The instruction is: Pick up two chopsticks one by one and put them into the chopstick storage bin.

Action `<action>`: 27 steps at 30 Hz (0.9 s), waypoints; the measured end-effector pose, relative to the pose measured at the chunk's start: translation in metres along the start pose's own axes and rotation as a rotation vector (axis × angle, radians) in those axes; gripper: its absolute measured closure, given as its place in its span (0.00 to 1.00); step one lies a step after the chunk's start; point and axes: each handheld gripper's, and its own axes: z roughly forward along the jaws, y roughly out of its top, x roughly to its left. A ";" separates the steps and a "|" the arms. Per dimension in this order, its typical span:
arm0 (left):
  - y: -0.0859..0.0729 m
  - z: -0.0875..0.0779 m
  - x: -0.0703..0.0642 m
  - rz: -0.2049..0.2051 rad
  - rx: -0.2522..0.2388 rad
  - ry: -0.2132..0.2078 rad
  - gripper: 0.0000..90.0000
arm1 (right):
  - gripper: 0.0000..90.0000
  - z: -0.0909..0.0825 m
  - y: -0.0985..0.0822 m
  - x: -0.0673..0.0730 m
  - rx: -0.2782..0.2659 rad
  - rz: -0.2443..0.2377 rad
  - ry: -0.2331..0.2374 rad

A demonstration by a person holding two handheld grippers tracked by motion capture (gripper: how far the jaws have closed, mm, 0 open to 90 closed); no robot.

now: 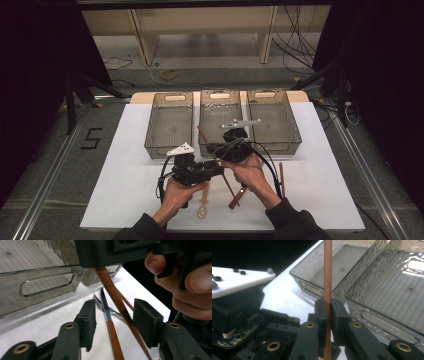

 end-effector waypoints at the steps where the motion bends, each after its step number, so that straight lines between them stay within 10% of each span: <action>1: 0.000 0.000 0.000 0.001 0.002 -0.002 0.62 | 0.94 0.000 0.000 0.000 -0.003 0.000 0.000; 27: 0.006 -0.007 0.005 -0.045 0.038 0.012 0.93 | 0.93 -0.010 -0.002 0.003 -0.059 0.025 0.032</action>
